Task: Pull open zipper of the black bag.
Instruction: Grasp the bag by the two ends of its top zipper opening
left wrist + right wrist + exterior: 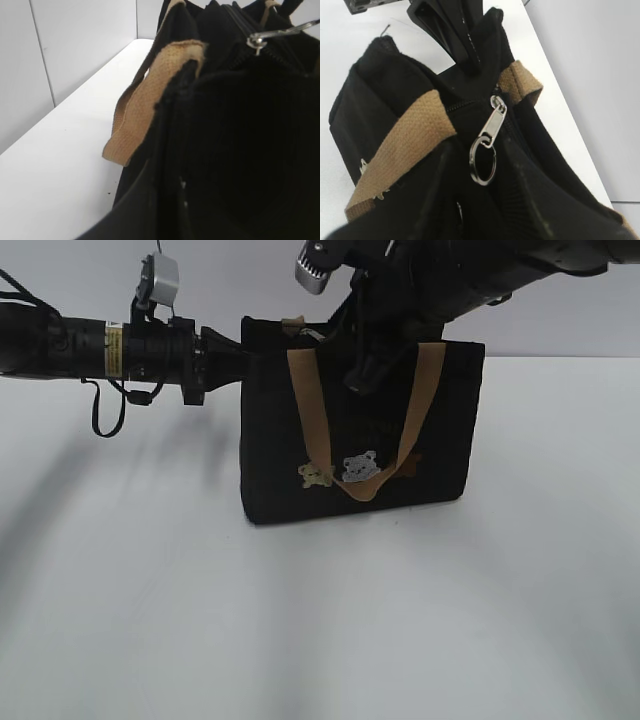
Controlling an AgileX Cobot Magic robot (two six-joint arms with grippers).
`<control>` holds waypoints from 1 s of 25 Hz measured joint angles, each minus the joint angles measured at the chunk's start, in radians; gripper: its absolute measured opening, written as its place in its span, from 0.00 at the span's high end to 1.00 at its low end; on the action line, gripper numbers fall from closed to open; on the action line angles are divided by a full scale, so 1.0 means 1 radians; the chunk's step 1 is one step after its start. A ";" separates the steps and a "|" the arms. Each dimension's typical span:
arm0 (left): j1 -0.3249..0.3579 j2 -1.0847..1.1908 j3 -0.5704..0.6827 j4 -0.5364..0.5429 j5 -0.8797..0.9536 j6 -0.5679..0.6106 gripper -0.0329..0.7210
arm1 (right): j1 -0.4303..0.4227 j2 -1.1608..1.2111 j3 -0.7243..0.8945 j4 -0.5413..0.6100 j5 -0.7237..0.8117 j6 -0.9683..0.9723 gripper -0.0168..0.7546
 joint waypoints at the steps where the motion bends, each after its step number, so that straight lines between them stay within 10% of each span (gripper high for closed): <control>1: 0.000 0.000 0.000 0.000 0.000 0.000 0.94 | 0.000 0.000 0.000 0.000 -0.001 0.000 0.68; 8: 0.000 0.000 0.000 0.000 0.000 0.000 0.94 | 0.000 0.000 0.000 0.000 -0.002 0.000 0.71; 15: 0.000 0.000 0.000 0.001 0.000 0.000 0.94 | 0.000 0.000 0.000 0.000 -0.003 0.000 0.99; 25: 0.000 0.000 0.000 0.002 0.000 0.000 0.94 | 0.000 -0.007 0.000 0.000 -0.006 0.020 1.00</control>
